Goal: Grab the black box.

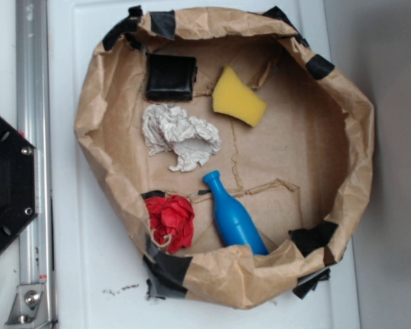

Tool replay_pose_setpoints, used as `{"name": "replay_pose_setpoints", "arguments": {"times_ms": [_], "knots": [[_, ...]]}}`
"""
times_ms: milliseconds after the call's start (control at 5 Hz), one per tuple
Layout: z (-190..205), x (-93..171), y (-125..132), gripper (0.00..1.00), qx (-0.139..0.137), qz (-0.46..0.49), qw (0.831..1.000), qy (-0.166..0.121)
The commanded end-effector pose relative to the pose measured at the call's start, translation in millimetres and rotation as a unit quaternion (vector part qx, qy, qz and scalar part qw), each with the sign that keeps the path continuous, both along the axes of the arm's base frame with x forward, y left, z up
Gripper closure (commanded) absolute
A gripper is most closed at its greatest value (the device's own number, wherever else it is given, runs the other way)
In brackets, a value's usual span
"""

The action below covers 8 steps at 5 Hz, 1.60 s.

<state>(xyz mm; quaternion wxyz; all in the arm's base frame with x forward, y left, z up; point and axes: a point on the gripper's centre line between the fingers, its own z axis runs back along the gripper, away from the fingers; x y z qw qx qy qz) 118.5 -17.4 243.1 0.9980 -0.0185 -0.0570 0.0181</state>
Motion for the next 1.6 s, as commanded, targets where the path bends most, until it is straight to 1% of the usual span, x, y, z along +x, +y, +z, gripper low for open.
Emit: {"name": "replay_pose_setpoints", "arguments": {"times_ms": [0, 200, 400, 600, 800, 1000, 1200, 1400], "knots": [[0, 0, 0, 0.0, 0.0, 0.0, 1.0, 0.0], [-22, 50, 27, 0.0, 0.073, -0.001, 0.997, 0.008], [-37, 102, 42, 0.0, 0.08, -0.043, 0.996, -0.018], [-70, 119, 49, 0.0, 0.093, -0.097, 0.991, -0.013], [-111, 120, 53, 0.0, 0.129, -0.152, 0.98, 0.018], [-131, 110, 56, 0.0, 0.128, -0.234, 0.963, 0.027], [-141, 104, 49, 0.0, 0.178, -0.282, 0.942, 0.045], [-143, 102, 40, 0.0, 0.145, -0.317, 0.936, 0.059]]}}
